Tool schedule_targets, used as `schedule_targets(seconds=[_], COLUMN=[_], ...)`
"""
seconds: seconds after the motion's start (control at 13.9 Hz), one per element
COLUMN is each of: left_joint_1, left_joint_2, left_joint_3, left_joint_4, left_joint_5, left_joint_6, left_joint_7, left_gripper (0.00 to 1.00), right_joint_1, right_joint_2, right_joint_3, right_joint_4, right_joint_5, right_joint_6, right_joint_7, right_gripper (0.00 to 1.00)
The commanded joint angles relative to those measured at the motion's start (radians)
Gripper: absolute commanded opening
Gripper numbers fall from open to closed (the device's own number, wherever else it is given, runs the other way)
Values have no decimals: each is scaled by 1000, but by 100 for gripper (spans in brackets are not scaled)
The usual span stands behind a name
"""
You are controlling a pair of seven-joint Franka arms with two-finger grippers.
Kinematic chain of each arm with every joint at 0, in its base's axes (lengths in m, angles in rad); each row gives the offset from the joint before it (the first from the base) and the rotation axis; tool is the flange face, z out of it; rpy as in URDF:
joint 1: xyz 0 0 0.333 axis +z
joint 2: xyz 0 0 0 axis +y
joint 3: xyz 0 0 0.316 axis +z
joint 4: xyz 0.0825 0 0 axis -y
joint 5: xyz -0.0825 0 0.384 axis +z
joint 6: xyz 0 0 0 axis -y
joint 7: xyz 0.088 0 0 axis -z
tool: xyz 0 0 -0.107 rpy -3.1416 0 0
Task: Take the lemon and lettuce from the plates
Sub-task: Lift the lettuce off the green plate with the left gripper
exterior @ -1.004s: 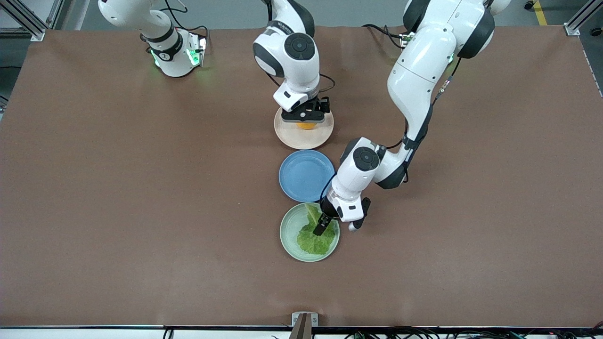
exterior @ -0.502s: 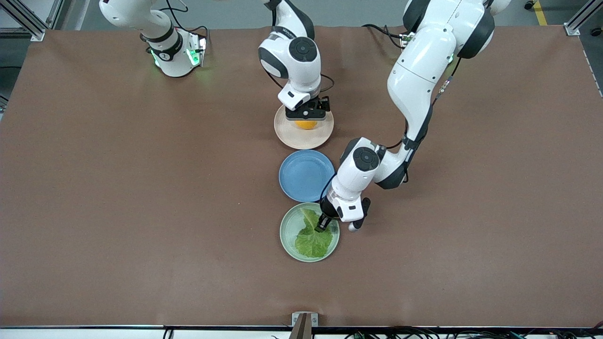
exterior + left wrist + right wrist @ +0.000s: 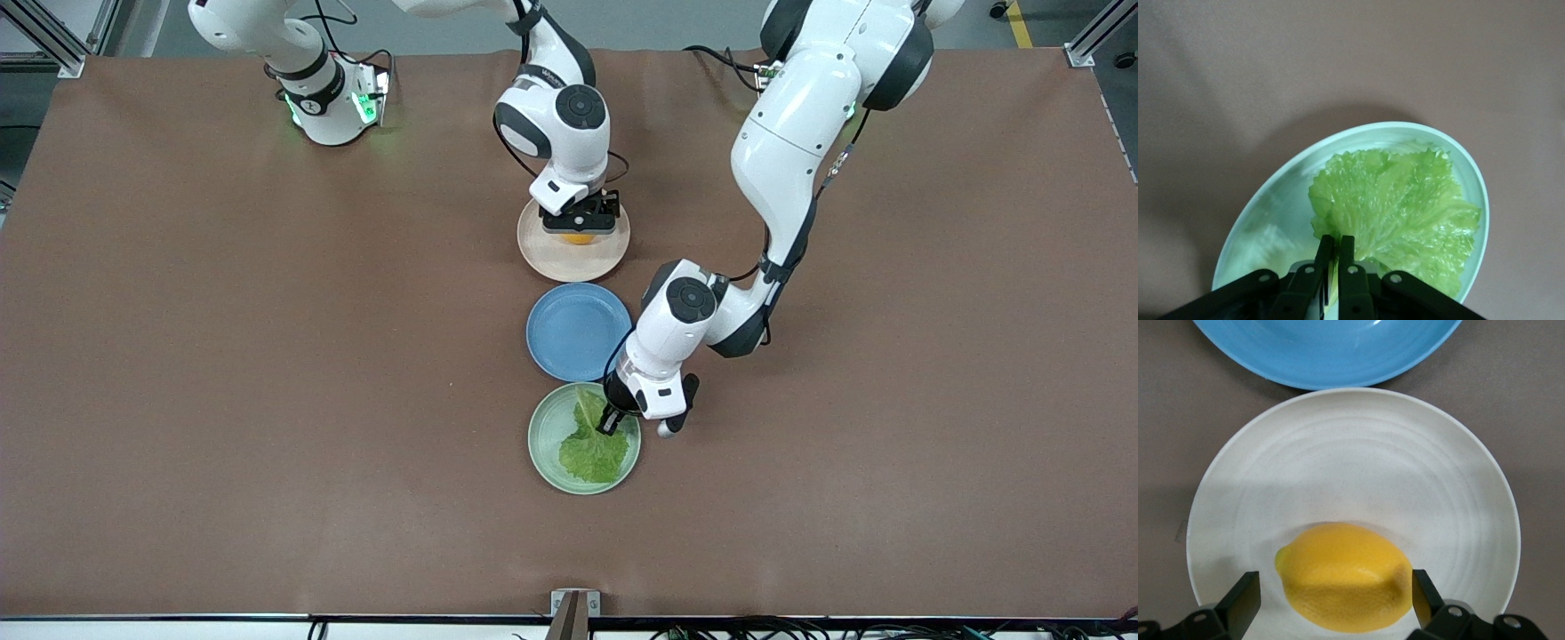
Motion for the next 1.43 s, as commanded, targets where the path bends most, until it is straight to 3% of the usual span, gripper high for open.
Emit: schedule_targets(seconds=[0.0, 0.29, 0.65, 0.86, 1.15, 1.36], left_joint_1=[-13, -7, 21, 73, 189, 271], left_joint_2=[-17, -75, -231, -410, -651, -785], left_joint_3=[15, 15, 13, 11, 7, 5], left_joint_4=[15, 15, -57, -205, -389, -570], left_joint_5=[-9, -14, -9, -9, -11, -11], left_joint_6=[9, 7, -80, -261, -549, -605], left_joint_7=[-1, -7, 12, 147, 473, 685], left_gripper=[0, 0, 0, 0, 0, 0], right_joint_1=[22, 24, 24, 10, 8, 15], right_joint_2=[6, 31, 39, 39, 46, 55], right_joint_3=[-13, -13, -13, -13, -11, -10], right_joint_4=[-5, -3, 1, 8, 15, 17], right_joint_5=[-27, -70, -84, -153, -159, -153], right_joint_6=[9, 19, 21, 19, 18, 19], right_joint_7=[28, 68, 70, 58, 35, 47], right_gripper=[100, 100, 100, 100, 100, 100])
